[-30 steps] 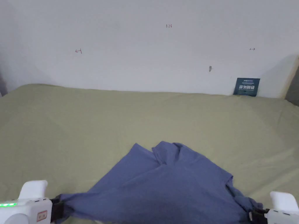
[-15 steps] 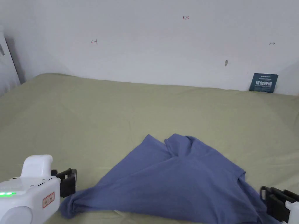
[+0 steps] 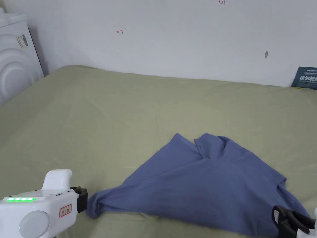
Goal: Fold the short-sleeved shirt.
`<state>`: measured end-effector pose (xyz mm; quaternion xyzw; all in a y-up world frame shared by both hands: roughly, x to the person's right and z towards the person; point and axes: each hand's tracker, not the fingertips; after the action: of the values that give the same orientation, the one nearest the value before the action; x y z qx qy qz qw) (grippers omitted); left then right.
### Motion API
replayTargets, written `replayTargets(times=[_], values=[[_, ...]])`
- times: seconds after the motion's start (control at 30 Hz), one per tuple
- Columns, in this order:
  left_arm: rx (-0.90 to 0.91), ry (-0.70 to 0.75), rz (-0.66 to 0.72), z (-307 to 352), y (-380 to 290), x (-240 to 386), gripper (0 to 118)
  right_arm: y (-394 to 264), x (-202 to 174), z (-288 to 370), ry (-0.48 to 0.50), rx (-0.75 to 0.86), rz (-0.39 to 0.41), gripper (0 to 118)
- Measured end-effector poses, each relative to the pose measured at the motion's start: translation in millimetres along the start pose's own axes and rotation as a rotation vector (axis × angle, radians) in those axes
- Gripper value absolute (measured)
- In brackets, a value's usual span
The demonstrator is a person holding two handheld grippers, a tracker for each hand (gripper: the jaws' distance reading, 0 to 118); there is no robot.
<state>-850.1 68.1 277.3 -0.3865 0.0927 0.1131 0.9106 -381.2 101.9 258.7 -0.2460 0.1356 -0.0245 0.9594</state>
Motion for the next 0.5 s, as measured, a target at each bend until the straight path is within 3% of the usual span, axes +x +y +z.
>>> replayTargets(times=[0.27,0.3,0.33,0.37,0.4,0.5], values=[[-0.1,-0.016,0.021,-46,9,-14,0,-21,-8,-15,-0.003,-0.087,0.011,0],[-0.097,-0.02,0.024,-48,10,-14,13,-23,-5,-19,-0.003,-0.096,0.01,0],[-0.098,-0.02,0.026,-50,11,-13,69,-25,-4,-21,-0.007,-0.102,0.01,0],[-0.107,-0.016,0.027,-51,13,-13,108,-26,-5,-23,-0.004,-0.112,0.008,0],[-0.131,-0.016,0.024,-56,13,-12,118,-27,-7,-24,-0.002,-0.12,0.007,0],[-0.144,-0.016,0.025,-68,15,-14,117,-30,-6,-30,0.002,-0.134,0.01,0]])
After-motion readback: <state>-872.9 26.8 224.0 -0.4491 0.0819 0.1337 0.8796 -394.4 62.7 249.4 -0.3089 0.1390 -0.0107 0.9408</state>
